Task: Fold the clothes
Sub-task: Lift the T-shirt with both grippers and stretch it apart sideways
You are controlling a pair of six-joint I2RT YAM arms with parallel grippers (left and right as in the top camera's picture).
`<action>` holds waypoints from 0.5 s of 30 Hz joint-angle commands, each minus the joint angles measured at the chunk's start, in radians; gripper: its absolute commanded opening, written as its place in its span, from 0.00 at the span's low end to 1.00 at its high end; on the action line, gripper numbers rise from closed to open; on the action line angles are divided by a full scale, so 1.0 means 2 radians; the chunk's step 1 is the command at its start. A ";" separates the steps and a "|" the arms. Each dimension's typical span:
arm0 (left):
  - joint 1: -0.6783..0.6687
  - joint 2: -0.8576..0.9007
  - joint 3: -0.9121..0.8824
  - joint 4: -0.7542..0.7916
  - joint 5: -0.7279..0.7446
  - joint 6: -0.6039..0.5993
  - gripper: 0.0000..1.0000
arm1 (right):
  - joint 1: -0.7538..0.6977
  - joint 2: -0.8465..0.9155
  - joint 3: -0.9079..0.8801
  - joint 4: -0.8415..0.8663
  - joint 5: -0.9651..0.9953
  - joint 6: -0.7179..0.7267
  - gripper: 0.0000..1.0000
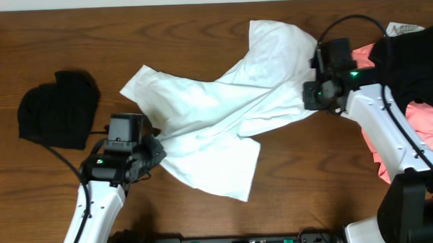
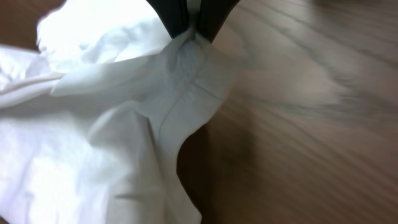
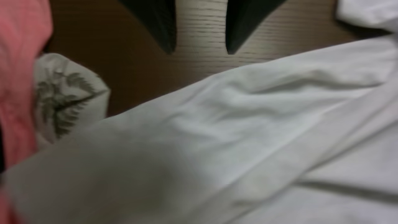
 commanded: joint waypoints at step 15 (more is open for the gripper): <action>0.068 -0.002 0.000 0.001 -0.048 0.039 0.06 | -0.080 0.089 0.004 0.022 -0.001 0.005 0.49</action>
